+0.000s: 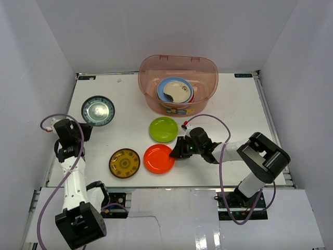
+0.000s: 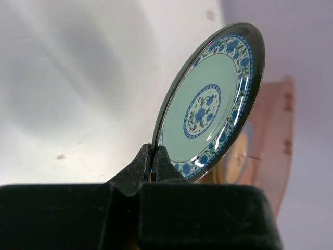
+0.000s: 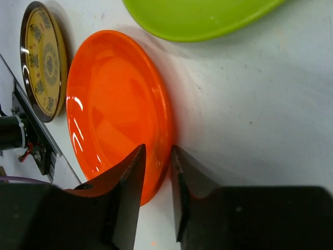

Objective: Place the plates into the plastic bin on the countertop

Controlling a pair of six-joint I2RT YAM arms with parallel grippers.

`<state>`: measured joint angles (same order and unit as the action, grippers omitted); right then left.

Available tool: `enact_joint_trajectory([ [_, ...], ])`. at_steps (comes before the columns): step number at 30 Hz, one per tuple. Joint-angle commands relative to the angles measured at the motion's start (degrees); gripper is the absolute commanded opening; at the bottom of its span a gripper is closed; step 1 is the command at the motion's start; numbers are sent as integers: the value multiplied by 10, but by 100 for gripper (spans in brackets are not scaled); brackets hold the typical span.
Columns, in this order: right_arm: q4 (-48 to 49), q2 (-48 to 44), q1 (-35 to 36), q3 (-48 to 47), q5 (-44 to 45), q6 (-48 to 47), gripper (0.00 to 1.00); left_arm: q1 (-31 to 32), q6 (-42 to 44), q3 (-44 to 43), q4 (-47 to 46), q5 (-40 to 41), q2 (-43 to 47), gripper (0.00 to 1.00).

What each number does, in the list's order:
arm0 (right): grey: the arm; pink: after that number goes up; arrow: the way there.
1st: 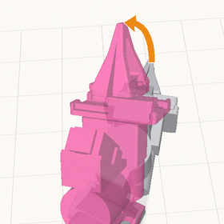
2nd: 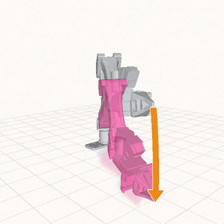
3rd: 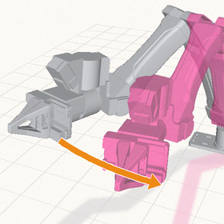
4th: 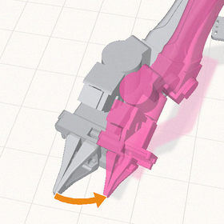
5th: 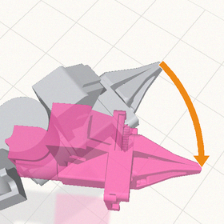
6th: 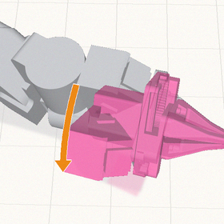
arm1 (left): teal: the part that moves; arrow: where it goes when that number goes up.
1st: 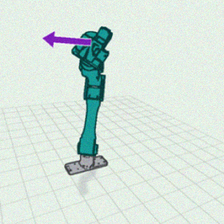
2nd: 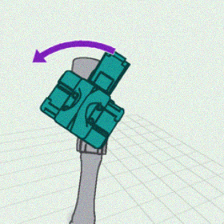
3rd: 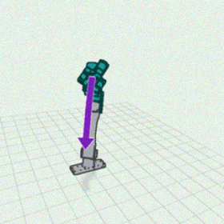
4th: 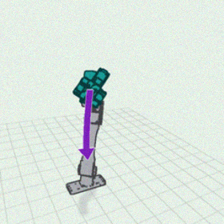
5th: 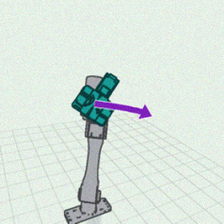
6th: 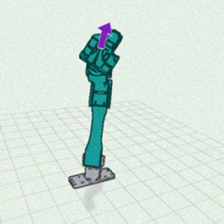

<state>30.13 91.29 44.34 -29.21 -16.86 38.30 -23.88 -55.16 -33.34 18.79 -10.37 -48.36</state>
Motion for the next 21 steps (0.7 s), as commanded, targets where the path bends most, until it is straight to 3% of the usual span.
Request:
enact_joint_trajectory([
  [1, 14, 16, 4, 1, -3, 21, 30, 72, 14, -64, -61, -48, -6, 0],
  [3, 19, 11, 3, 8, -10, 27, 9, 129, 18, -116, -85, -26, -43, 0],
  [6, 16, -36, 3, 31, -12, 33, 8, 249, 29, -209, -101, -8, -145, 0],
  [7, 12, -84, 2, 39, -9, 31, 8, 310, 36, -238, -102, -2, -176, 0],
  [10, -59, -204, -8, 50, 15, 6, 8, 397, 73, -368, -103, 10, -307, 0],
  [15, -210, -365, -71, -8, 25, -60, 8, 444, 103, -592, -75, -8, -501, 0],
  [21, -320, -429, -182, -117, 20, -109, 8, 449, 131, -859, 25, -34, -735, 0],
])
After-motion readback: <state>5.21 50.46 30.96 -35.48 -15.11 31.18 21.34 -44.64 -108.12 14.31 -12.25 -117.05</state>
